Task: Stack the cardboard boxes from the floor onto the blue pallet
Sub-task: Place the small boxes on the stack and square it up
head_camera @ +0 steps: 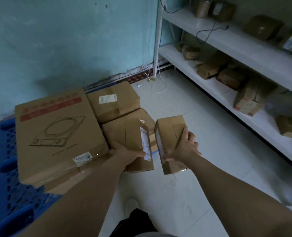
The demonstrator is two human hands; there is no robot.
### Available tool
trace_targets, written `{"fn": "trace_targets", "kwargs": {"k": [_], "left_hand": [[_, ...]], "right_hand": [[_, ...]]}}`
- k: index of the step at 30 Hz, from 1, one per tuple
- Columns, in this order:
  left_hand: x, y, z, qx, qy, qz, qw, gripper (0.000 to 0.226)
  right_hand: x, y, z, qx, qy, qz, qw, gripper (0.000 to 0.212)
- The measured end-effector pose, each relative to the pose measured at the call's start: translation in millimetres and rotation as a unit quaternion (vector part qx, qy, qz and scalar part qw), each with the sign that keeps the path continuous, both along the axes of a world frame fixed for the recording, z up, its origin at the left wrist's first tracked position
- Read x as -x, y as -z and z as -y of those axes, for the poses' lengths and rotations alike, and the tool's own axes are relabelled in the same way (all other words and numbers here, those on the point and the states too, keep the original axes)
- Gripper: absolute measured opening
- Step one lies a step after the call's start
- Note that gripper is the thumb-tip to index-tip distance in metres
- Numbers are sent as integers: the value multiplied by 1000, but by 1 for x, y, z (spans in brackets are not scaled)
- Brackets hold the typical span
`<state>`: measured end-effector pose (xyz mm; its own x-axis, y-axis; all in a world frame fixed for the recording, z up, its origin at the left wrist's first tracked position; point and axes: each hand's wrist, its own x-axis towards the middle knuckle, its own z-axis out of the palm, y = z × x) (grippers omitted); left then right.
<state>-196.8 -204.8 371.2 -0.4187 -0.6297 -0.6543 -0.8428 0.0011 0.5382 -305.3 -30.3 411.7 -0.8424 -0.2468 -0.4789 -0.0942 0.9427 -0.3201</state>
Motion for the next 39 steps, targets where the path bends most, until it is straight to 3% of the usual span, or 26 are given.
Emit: {"fn": "trace_targets", "kwargs": {"k": [4,9,13,19,23,29,32,34,39], "left_hand": [[30,13,51,-52,-51,3,997,171],[63,28,95,-79,-102,9,992,167],[89,41,119,-66,-147,39,986,149],[125,78,145,-132,-260,72,954,165],[151,88,136,-143,-365,102,914,155],[164,161,109,-206,-520,29,828,154],[163,187,87,-228,-589,-10,775,133],[175,160,78,-224,-641,-43,732,111],[186,169,53,-238,-703,-158,651,85]], "right_hand": [[45,-1,54,8,-6,12,1000,147],[90,10,107,-6,-48,47,998,147],[136,36,140,-1,-78,83,993,147],[221,82,187,-14,-184,141,973,145],[272,108,231,-50,-292,168,940,147],[308,141,294,-121,-461,174,862,143],[310,154,322,-119,-506,191,833,138],[308,163,338,-118,-522,199,821,134],[301,189,357,-102,-500,266,818,120]]}}
